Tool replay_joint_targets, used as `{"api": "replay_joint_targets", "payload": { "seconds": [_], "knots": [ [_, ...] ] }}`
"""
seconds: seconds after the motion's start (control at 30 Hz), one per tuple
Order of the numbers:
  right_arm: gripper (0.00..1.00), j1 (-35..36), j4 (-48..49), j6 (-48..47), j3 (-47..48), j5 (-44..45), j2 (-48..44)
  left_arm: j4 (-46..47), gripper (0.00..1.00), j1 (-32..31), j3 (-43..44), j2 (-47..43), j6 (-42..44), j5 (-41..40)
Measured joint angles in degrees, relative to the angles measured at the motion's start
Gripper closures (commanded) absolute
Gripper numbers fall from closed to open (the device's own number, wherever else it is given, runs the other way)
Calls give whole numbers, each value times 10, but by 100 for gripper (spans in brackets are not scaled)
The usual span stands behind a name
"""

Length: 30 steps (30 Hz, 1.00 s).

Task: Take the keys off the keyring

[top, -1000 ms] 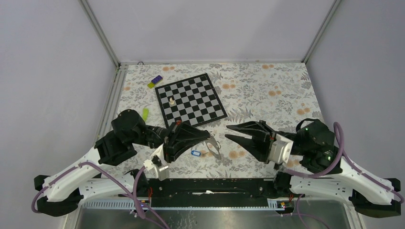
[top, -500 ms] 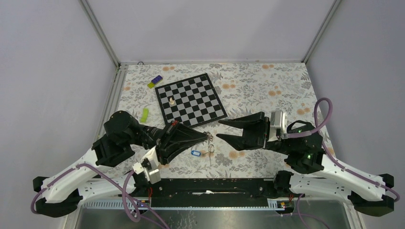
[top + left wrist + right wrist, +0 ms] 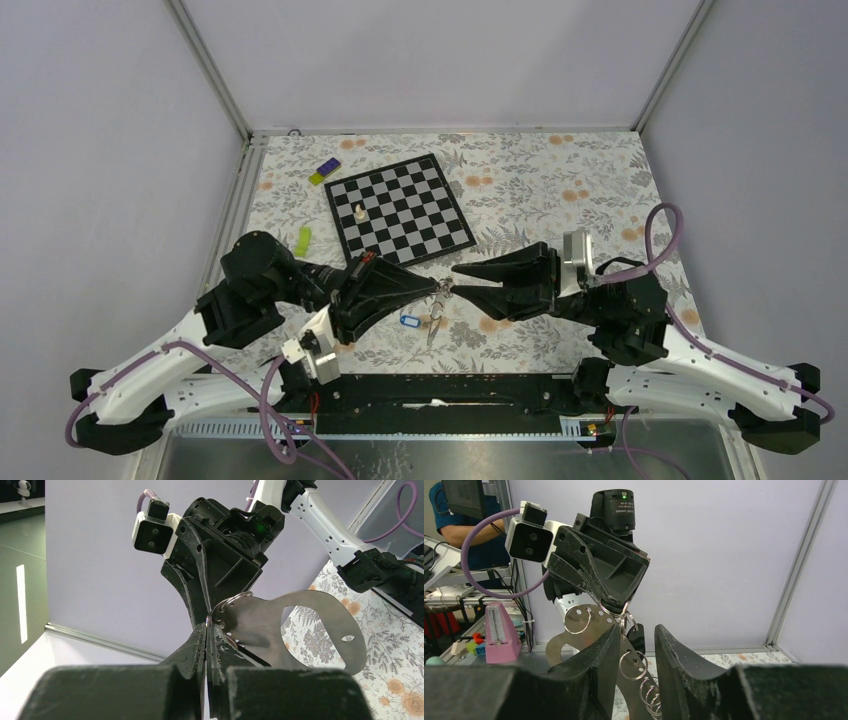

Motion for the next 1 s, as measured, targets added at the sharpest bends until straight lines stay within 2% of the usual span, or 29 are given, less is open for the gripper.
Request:
{"api": "replay_joint_targets", "payload": {
  "seconds": [0.13,0.77,1.0],
  "knots": [
    [67,0,15,12,-10,-1,3,0,100,0,0,4,0,0],
    [70,0,42,37,-24,-14,13,0,100,0,0,8,0,-1],
    [74,0,50,45,-35,-16,13,0,100,0,0,8,0,-3]
  ]
}}
